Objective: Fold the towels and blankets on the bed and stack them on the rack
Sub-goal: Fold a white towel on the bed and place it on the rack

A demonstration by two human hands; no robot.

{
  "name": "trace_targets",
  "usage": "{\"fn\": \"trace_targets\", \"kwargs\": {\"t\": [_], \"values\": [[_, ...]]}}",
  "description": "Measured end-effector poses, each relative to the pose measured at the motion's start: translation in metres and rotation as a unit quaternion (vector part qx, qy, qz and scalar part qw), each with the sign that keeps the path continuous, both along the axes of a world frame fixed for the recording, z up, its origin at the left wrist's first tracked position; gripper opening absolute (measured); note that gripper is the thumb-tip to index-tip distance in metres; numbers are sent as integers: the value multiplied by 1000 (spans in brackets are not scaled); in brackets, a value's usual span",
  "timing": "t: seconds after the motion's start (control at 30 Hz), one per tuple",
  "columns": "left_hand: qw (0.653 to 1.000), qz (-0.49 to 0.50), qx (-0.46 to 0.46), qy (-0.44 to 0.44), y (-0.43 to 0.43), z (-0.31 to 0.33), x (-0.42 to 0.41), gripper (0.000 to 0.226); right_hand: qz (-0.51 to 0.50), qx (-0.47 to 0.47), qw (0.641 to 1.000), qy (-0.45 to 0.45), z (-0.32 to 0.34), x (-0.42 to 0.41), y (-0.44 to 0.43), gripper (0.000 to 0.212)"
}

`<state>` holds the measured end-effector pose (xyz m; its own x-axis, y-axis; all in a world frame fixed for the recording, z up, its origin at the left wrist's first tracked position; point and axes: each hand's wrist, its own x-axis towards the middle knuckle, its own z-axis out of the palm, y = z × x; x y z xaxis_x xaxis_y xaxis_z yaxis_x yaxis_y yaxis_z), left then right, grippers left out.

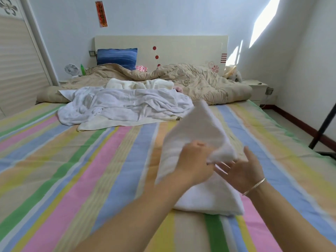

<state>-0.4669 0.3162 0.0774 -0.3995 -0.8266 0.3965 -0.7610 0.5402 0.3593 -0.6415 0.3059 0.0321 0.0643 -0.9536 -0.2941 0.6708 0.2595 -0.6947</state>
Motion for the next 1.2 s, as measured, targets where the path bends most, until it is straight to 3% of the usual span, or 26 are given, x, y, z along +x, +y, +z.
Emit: {"fn": "trace_targets", "kwargs": {"t": [0.07, 0.13, 0.27, 0.37, 0.43, 0.47, 0.53, 0.6, 0.67, 0.73, 0.8, 0.83, 0.9, 0.97, 1.03, 1.1, 1.2], "values": [[991, -54, 18, -124, 10, -20, -11, 53, 20, 6, 1000, 14, -6, -21, -2, 124], [983, -77, 35, -166, 13, -41, -10, 60, 29, 32, 996, 72, -11, -30, -3, 117], [981, -103, 73, -147, 17, -71, -1, 55, 59, 55, 969, 233, -11, -24, -13, 47], [957, -149, 150, -200, 30, -60, 3, 76, 25, 72, 927, 366, -13, -12, -32, 41], [956, -146, 211, -141, 32, -46, 6, 72, 3, 22, 903, 430, -7, -4, -41, 32], [963, -134, 225, -59, 30, -41, 8, 63, 0, -5, 903, 430, -1, -2, -45, 31], [972, -70, 197, 110, 20, -31, 18, 45, 15, -39, 922, 386, 6, 0, -51, 32], [983, 45, 111, 142, 3, -30, 33, 36, 22, -21, 916, 401, 2, -2, -59, 28], [987, 126, 90, 36, -9, -42, 47, 44, 29, 11, 885, 465, -11, -5, -63, 30], [968, 136, 171, -123, -9, -60, 52, 62, 8, 12, 825, 565, -20, -6, -64, 6], [949, 112, 224, -191, -1, -78, 49, 71, -11, 16, 755, 656, -28, -9, -65, 12], [953, 103, 228, -168, 0, -83, 49, 70, -8, 24, 745, 667, -34, -10, -67, 34], [970, 110, 217, 14, -2, -78, 55, 58, 10, 41, 805, 591, -54, -23, -77, 83], [934, 183, 217, 216, -6, -72, 67, 45, 10, 54, 853, 519, -71, -34, -84, 96], [890, 269, 282, 236, -5, -73, 84, 54, 20, 43, 866, 498, -57, -27, -66, 84], [831, 272, 413, 254, -2, -76, 94, 74, 45, 7, 863, 503, -42, -20, -53, 56], [769, 231, 510, 310, 5, -71, 98, 81, 66, -9, 879, 473, -37, -17, -56, 65]]}}
